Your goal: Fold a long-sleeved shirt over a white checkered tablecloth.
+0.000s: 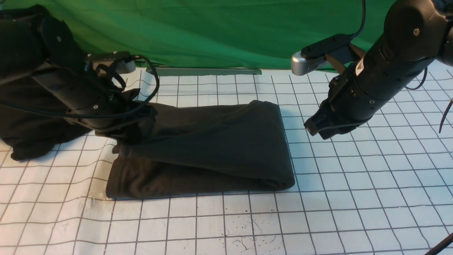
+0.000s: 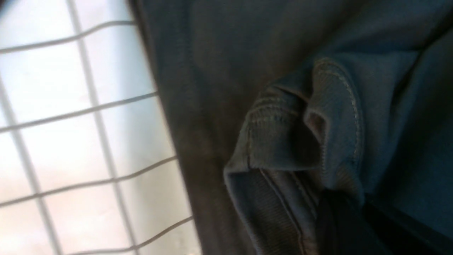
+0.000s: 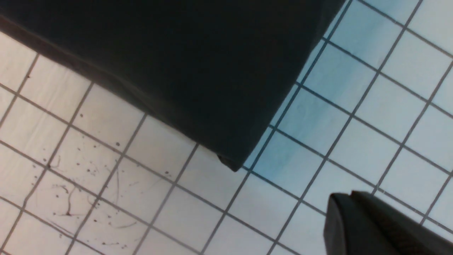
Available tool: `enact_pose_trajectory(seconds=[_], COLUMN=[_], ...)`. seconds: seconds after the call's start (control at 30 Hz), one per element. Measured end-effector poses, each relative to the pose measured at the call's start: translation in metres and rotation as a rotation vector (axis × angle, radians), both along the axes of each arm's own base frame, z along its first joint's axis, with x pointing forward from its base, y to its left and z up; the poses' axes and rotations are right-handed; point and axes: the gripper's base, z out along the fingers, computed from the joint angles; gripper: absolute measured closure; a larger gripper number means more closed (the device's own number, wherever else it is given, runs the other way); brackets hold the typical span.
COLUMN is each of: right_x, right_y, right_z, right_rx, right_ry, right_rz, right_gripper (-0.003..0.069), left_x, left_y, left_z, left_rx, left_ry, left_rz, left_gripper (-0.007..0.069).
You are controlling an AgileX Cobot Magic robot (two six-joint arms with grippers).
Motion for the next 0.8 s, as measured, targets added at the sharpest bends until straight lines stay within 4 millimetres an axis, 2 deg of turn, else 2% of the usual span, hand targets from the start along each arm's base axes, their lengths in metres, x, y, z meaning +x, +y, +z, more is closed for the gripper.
enact_pose_trajectory(seconds=[0.1,0.4,0.5,0.53,0.63,0.7,0.73,0.8], right_x=[0.000,-0.004,-0.006,-0.007,-0.008,-0.008,-0.008,-0.008], right_y=[0.000,0.003,0.005,0.005,0.005,0.005,0.005,0.006], right_z=[0.000,-0.001,-0.001,-0.001,-0.001,-0.001,-0.001,-0.001], right_rx=[0.004,0.035,0.045,0.045,0.046,0.044,0.044,0.047], right_ry=[0.001,0.048,0.067,0.068,0.074,0.073,0.073,0.073], right_rz=[-0.001,0.019,0.034,0.039,0.056,0.065,0.066,0.066], right_gripper=[0.0661,0.0661,0.0660,0.0660,0.0660,0.0659,0.0659,0.0658], left_x=[-0.001,0.000,0.001,0.001,0.000,0.000,0.001,0.006], left_y=[0.004,0.005,0.006,0.006,0.009,0.012,0.012,0.012], left_z=[-0.003,-0.012,-0.012,-0.012,-0.013,-0.009,-0.008,0.001], left_rx=[0.052,0.061,0.074,0.077,0.105,0.128,0.129,0.125], left_ry=[0.021,0.060,0.061,0.061,0.075,0.084,0.084,0.050], left_rz=[-0.003,-0.004,-0.004,-0.004,0.023,0.037,0.036,0.041], left_gripper=[0.0613,0.0593,0.0506,0.0499,0.0390,0.0291,0.0285,0.0217])
